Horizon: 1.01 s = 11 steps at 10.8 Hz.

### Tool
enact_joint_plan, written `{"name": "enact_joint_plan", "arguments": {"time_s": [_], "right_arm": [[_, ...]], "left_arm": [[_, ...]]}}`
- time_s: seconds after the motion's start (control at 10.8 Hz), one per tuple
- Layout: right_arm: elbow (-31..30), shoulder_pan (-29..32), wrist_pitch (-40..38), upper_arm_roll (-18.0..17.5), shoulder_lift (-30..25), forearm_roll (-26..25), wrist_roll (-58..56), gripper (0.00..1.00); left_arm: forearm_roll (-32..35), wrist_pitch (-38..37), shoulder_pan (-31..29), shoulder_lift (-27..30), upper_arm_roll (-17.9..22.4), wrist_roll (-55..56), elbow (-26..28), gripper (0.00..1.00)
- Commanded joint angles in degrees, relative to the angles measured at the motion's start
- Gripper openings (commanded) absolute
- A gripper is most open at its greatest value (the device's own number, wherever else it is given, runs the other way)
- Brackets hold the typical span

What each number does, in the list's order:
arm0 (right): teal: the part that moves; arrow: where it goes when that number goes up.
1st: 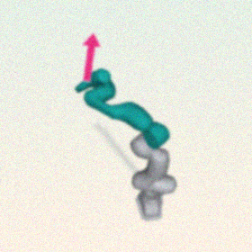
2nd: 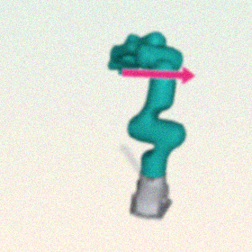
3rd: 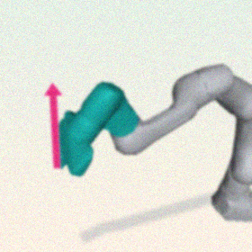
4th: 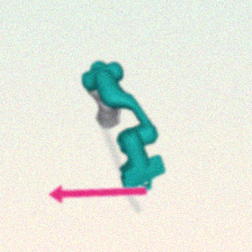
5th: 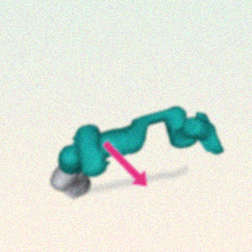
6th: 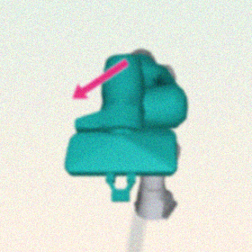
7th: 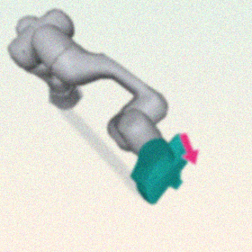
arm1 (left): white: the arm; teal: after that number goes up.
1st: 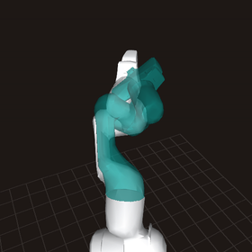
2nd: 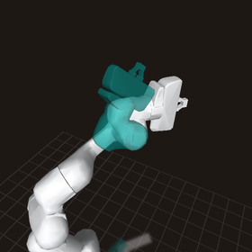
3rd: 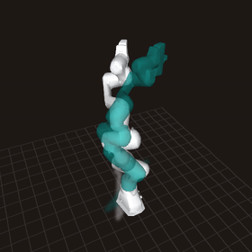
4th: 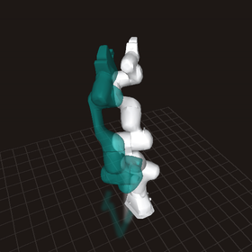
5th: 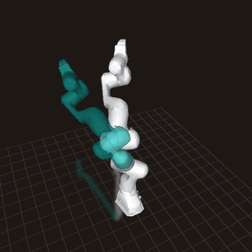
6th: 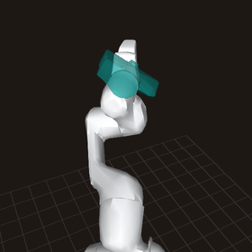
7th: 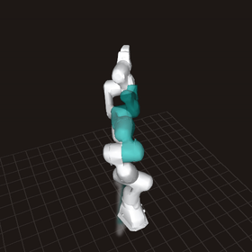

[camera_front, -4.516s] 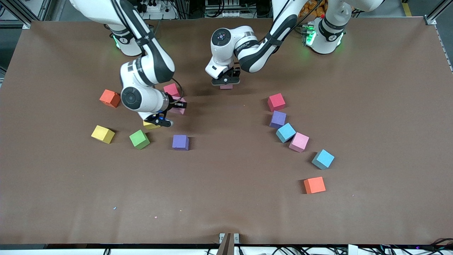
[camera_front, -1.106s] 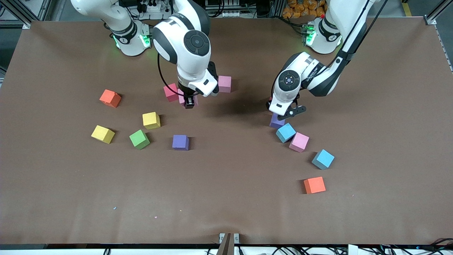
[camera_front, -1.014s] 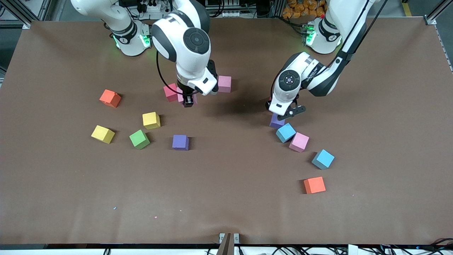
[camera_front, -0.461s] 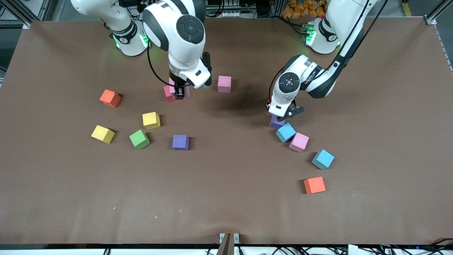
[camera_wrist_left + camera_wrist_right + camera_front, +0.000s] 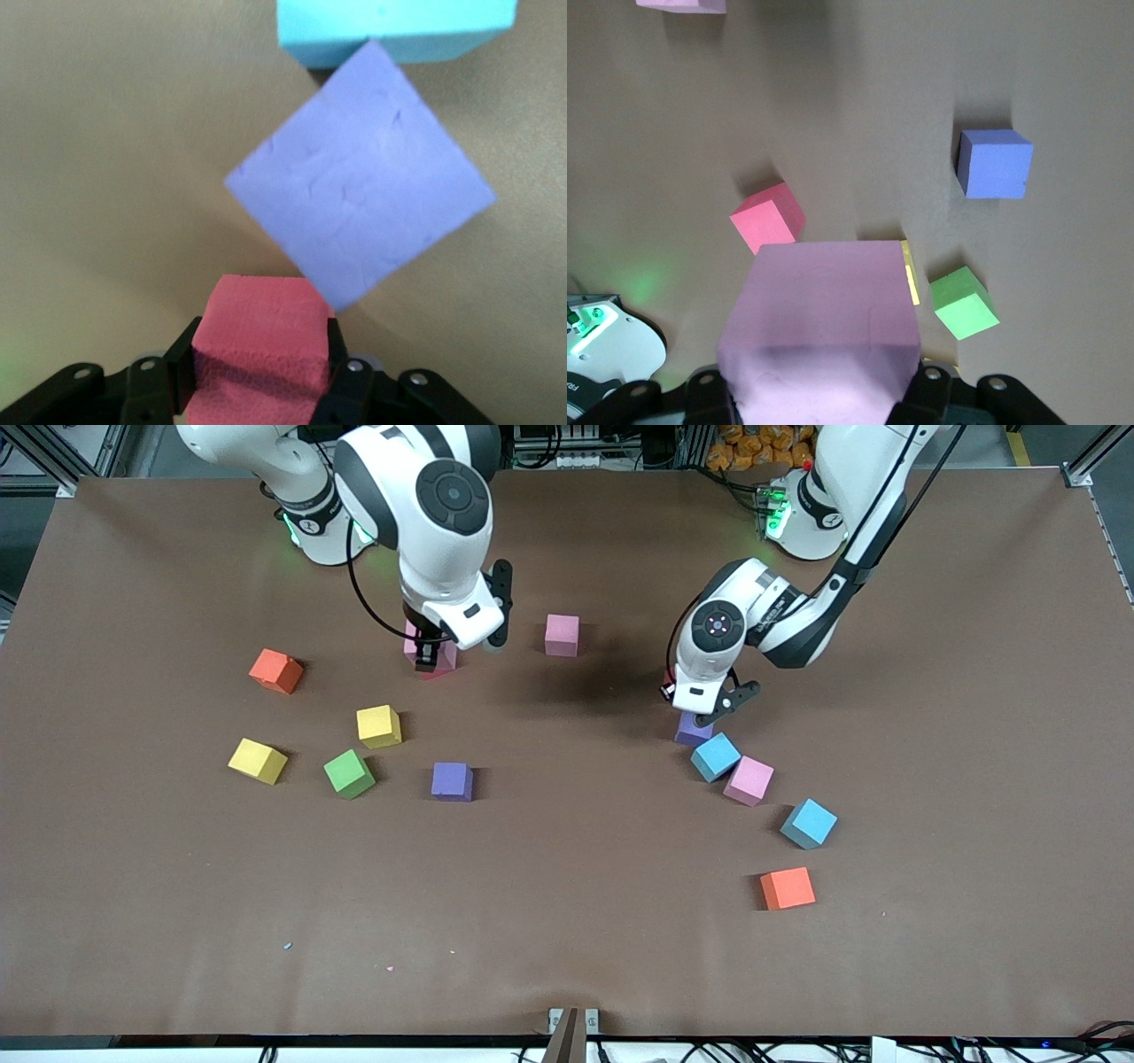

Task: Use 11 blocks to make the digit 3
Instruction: 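Move the left gripper to the red cube and grasp it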

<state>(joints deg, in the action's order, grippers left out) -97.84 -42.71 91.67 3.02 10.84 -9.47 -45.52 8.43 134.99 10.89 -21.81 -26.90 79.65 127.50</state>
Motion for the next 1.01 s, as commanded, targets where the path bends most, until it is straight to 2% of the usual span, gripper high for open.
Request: {"name": "enact_joint_plan", "arguments": {"time_s": [0.0, 0.28, 0.65, 0.92], "right_arm": [[-3.7, 0.8, 0.7, -0.6, -2.3, -1.2, 1.0, 0.13], [-7.0, -3.2, 1.8, -1.0, -3.5, -1.2, 3.7, 0.13], [-8.9, -3.3, 0.7, -0.9, -5.6, -1.2, 8.5, 0.13], [-9.8, -1.2, 3.2, -0.8, -3.7, -1.2, 10.0, 0.13]], "left_arm": [[-4.1, 0.2, -0.3, 1.4, -2.4, 10.0, 0.5, 0.00], [-11.9, 1.4, -0.3, 2.5, -3.7, 18.8, 0.5, 0.00], [-12.6, 8.3, 3.6, 1.6, -4.3, 32.4, 1.1, 0.00], [-12.6, 12.1, 6.1, 0.3, -4.3, 40.1, 1.1, 0.00]]}}
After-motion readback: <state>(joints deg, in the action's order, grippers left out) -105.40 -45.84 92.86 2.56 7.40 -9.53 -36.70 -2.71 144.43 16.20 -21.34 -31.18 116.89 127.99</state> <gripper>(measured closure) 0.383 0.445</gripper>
